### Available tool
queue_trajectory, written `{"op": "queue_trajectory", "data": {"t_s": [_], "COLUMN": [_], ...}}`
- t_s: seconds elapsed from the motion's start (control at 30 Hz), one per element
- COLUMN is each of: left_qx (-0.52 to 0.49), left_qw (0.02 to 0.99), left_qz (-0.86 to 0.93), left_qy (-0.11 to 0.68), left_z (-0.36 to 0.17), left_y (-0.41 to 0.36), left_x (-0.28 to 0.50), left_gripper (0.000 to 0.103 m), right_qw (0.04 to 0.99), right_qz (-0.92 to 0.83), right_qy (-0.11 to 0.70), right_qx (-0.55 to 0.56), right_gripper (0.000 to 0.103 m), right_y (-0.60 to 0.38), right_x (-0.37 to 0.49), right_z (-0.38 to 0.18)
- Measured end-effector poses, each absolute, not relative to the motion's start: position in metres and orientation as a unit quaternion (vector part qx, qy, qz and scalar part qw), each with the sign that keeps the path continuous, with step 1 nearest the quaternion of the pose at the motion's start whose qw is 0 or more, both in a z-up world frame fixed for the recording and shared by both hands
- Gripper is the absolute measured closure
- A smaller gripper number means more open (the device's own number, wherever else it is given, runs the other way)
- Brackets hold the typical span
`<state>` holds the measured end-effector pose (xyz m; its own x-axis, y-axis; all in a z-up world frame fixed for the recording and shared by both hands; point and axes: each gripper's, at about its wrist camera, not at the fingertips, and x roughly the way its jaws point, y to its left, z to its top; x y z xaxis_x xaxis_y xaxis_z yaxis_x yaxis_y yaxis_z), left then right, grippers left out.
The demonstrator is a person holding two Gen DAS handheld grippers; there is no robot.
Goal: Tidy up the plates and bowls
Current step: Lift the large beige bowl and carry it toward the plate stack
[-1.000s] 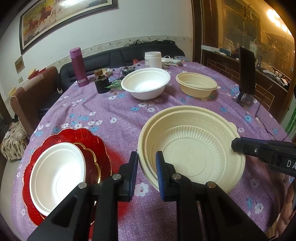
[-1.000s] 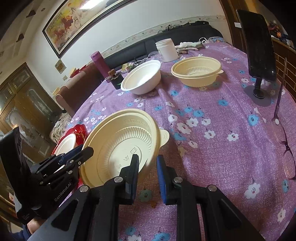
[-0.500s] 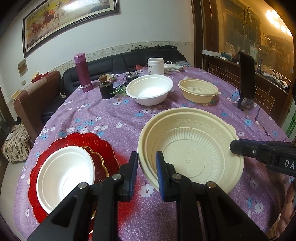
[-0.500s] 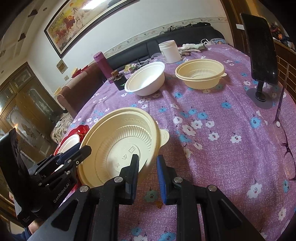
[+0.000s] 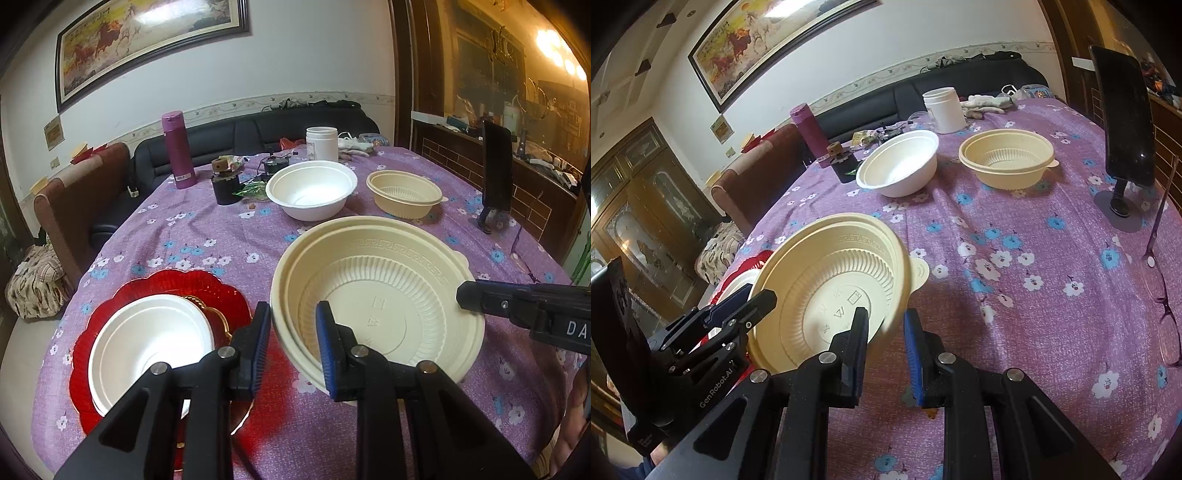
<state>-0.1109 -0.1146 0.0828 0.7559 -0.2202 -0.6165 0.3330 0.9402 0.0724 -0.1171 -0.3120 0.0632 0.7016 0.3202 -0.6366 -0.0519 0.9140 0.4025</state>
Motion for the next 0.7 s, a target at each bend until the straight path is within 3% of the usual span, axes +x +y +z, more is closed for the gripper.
{"op": "queue_trajectory", "data": {"t_s": [0.7], "left_qx": [0.052], "left_qw": [0.944], "left_qz": [-0.115], "left_qy": [0.304], "left_z": [0.094], "left_y": [-0.07], "left_x": [-0.104], "left_gripper": [0.08], "right_qw": [0.905], "right_qz": [0.131], "right_qy": [0.376], "right_qx": [0.151], "right_gripper": [0.081], "right_y": [-0.273], "right_x": [-0.097], "right_z": [0.076]}}
